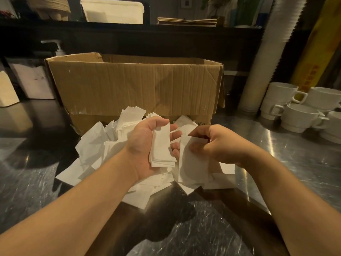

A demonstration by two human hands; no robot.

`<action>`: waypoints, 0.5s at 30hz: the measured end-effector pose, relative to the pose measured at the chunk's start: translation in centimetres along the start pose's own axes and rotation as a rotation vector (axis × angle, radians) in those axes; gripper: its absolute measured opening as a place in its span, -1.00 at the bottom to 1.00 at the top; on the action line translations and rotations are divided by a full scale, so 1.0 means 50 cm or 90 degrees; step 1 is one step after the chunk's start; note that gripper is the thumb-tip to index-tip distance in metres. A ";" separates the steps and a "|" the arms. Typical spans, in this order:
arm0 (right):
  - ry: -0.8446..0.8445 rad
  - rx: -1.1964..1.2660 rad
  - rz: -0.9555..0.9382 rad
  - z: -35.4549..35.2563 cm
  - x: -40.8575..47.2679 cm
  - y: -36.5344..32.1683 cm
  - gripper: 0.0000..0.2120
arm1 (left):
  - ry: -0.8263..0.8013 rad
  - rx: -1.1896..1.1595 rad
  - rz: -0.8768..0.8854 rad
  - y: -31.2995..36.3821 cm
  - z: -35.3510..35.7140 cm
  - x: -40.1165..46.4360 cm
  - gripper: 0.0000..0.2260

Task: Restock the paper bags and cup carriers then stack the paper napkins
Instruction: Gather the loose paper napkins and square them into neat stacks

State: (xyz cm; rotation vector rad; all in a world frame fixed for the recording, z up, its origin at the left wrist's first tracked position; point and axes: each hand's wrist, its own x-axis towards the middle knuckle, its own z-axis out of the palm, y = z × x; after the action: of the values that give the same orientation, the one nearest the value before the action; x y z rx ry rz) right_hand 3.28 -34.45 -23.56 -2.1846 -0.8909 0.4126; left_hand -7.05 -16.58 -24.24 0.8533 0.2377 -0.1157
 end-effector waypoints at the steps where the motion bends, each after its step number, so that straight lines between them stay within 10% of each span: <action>1: -0.001 0.004 -0.003 -0.002 -0.001 0.000 -0.69 | 0.000 -0.001 0.001 0.000 0.000 0.000 -0.67; 15: -0.076 0.341 -0.150 -0.047 -0.036 -0.007 -0.80 | -0.043 -0.041 0.062 0.007 -0.001 0.001 -0.60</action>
State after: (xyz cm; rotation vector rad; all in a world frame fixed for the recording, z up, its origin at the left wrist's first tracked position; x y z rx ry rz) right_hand 3.06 -36.72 -21.66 -1.5624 -0.9590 0.5918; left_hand -6.95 -16.30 -24.02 0.7942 0.1361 -0.0460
